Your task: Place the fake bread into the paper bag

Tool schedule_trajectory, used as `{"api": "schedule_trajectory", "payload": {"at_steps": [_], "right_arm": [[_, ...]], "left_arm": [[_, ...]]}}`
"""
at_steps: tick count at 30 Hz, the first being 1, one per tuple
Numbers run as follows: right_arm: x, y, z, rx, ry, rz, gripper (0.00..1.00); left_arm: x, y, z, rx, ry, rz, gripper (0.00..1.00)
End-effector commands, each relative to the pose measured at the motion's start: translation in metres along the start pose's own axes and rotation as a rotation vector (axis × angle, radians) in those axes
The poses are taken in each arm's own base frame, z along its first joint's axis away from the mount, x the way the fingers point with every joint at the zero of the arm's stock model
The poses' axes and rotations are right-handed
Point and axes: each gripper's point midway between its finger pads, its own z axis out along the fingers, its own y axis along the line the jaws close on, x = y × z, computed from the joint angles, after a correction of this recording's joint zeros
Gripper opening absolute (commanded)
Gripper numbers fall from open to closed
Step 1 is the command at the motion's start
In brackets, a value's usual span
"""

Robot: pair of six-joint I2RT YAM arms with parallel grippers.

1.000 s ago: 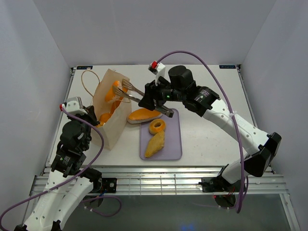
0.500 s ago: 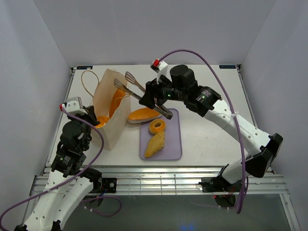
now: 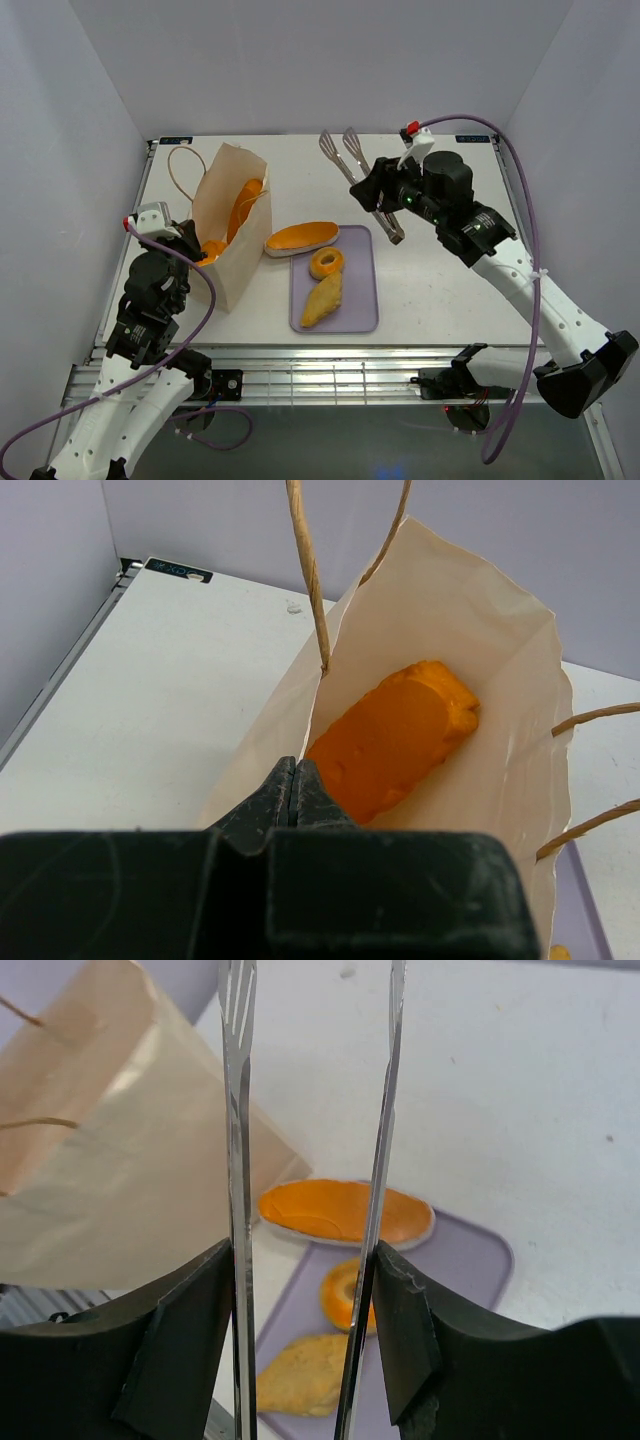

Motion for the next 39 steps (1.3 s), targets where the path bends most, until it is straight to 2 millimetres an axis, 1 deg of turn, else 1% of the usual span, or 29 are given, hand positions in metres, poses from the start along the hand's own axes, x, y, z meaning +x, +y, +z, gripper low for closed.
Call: {"api": "schedule_trajectory", "payload": {"at_steps": [1,2,3,4,5,6,9,10,12,13,15,16,18,19,20,21,22,24,27,28,29,30,31,33,34,36,37,38,39], "right_arm": [[0.017,-0.024,0.006,0.023,-0.005,0.077,0.6],[0.023,-0.027,0.007,0.023,0.003,0.072,0.6],[0.039,-0.03,0.009,0.008,0.038,0.04,0.6],[0.04,-0.027,0.009,-0.021,0.033,0.005,0.61],[0.046,-0.025,0.009,-0.045,0.042,-0.015,0.61],[0.061,-0.03,0.01,-0.044,0.071,-0.026,0.62],[0.079,-0.035,0.011,-0.042,0.112,-0.066,0.62],[0.088,-0.037,0.012,-0.038,0.141,-0.073,0.62],[0.099,-0.039,0.013,-0.028,0.174,-0.102,0.63],[0.109,-0.037,0.015,-0.029,0.2,-0.116,0.63],[0.119,-0.043,0.016,0.008,0.232,-0.157,0.64],[0.127,-0.038,0.019,0.008,0.254,-0.183,0.64],[0.133,-0.044,0.021,0.06,0.268,-0.242,0.64],[0.142,-0.038,0.024,0.056,0.288,-0.27,0.64],[0.143,-0.037,0.025,0.065,0.292,-0.288,0.65],[0.144,-0.04,0.026,0.092,0.296,-0.328,0.65],[0.153,-0.038,0.029,0.096,0.323,-0.353,0.66],[0.161,-0.039,0.032,0.126,0.346,-0.412,0.66],[0.166,-0.042,0.034,0.169,0.358,-0.485,0.66],[0.171,-0.036,0.037,0.159,0.37,-0.535,0.66],[0.172,-0.034,0.039,0.163,0.368,-0.558,0.66],[0.171,-0.036,0.039,0.189,0.366,-0.605,0.67],[0.178,-0.028,0.043,0.187,0.378,-0.648,0.67],[0.178,-0.027,0.045,0.227,0.371,-0.726,0.67],[0.185,-0.02,0.049,0.224,0.384,-0.761,0.67],[0.187,-0.017,0.052,0.236,0.387,-0.813,0.68],[0.194,-0.01,0.054,0.222,0.396,-0.839,0.68],[0.193,-0.006,0.056,0.221,0.39,-0.853,0.68],[0.197,0.002,0.058,0.205,0.392,-0.885,0.68]], "left_arm": [[0.003,0.0,-0.001,0.002,0.004,0.002,0.0],[0.003,0.0,-0.001,0.003,0.005,0.0,0.0],[0.004,0.0,-0.001,0.003,0.006,0.001,0.0],[0.004,0.0,-0.001,0.003,0.006,0.001,0.0],[0.004,0.0,-0.001,0.006,0.007,0.001,0.0],[0.004,-0.001,-0.001,0.007,0.007,0.001,0.0],[0.004,-0.001,-0.001,0.007,0.008,0.002,0.0],[0.004,-0.001,-0.001,0.007,0.007,0.001,0.0],[0.004,-0.001,-0.001,0.009,0.007,0.001,0.0],[0.004,-0.001,-0.001,0.009,0.007,0.001,0.0],[0.004,-0.001,-0.001,0.009,0.009,0.002,0.0],[0.004,-0.001,-0.001,0.009,0.007,0.001,0.0],[0.003,-0.001,-0.001,0.009,0.006,0.0,0.0],[0.004,-0.001,-0.001,0.009,0.007,0.001,0.0],[0.004,-0.001,-0.001,0.009,0.007,0.001,0.0],[0.003,-0.001,-0.001,0.008,0.006,0.0,0.0],[0.003,-0.001,-0.001,0.009,0.006,0.0,0.0],[0.003,0.0,-0.002,0.005,0.004,0.0,0.0],[0.002,0.001,-0.002,-0.002,0.001,-0.001,0.0],[0.002,0.002,-0.002,-0.003,-0.001,-0.003,0.0],[0.002,0.001,-0.002,-0.001,0.001,-0.003,0.0],[0.002,0.001,-0.002,0.001,0.001,-0.003,0.0],[0.002,0.001,-0.002,0.001,0.001,-0.003,0.0],[0.002,0.001,-0.002,-0.002,0.001,-0.003,0.0],[0.002,0.001,-0.002,-0.001,0.001,-0.003,0.0],[0.002,0.001,-0.002,0.001,0.0,-0.003,0.0],[0.002,0.001,-0.002,0.001,0.001,-0.003,0.0],[0.003,0.001,-0.002,0.002,0.002,-0.003,0.0],[0.002,0.001,-0.002,0.003,-0.001,-0.004,0.0]]}}
